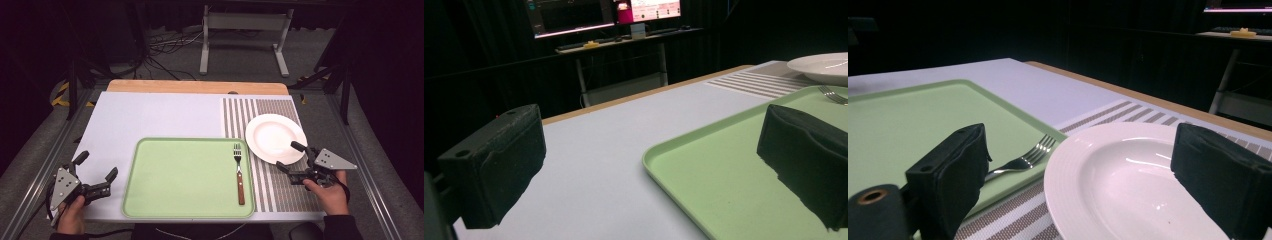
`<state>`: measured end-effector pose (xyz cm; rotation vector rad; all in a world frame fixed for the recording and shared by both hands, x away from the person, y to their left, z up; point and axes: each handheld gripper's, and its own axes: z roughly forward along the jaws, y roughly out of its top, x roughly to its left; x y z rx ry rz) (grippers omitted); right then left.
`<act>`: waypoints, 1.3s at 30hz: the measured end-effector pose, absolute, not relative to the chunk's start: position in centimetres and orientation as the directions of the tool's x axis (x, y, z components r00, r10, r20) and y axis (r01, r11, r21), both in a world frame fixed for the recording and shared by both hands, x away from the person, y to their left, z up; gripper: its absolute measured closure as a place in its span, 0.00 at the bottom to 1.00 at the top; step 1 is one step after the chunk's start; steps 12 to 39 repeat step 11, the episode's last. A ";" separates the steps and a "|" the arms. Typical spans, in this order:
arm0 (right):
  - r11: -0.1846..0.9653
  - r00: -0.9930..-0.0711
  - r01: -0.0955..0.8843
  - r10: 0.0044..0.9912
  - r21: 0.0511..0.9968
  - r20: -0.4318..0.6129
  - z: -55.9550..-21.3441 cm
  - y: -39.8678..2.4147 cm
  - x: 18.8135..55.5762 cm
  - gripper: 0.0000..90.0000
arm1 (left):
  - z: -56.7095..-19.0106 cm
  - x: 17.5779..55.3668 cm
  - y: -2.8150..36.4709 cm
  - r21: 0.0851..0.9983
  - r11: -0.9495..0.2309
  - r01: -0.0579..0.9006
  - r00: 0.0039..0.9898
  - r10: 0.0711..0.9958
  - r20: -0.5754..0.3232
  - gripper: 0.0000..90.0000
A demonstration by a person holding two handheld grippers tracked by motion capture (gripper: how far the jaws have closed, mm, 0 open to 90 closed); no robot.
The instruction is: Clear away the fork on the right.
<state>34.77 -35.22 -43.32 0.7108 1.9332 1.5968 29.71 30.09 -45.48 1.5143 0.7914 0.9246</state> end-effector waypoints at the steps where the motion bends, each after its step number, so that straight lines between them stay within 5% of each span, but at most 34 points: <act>1: 0.181 -0.716 0.068 0.694 0.981 -0.079 -43.5 -35.2 34.7 0.10 | -45.5 29.7 30.1 0.991 -0.136 -0.011 0.465 0.876 0.126 0.00; 39: 0.192 -0.713 0.072 0.696 0.979 -0.084 -44.3 -34.9 34.7 0.10 | -45.5 29.7 30.2 0.991 -0.131 -0.010 0.463 0.878 0.121 0.00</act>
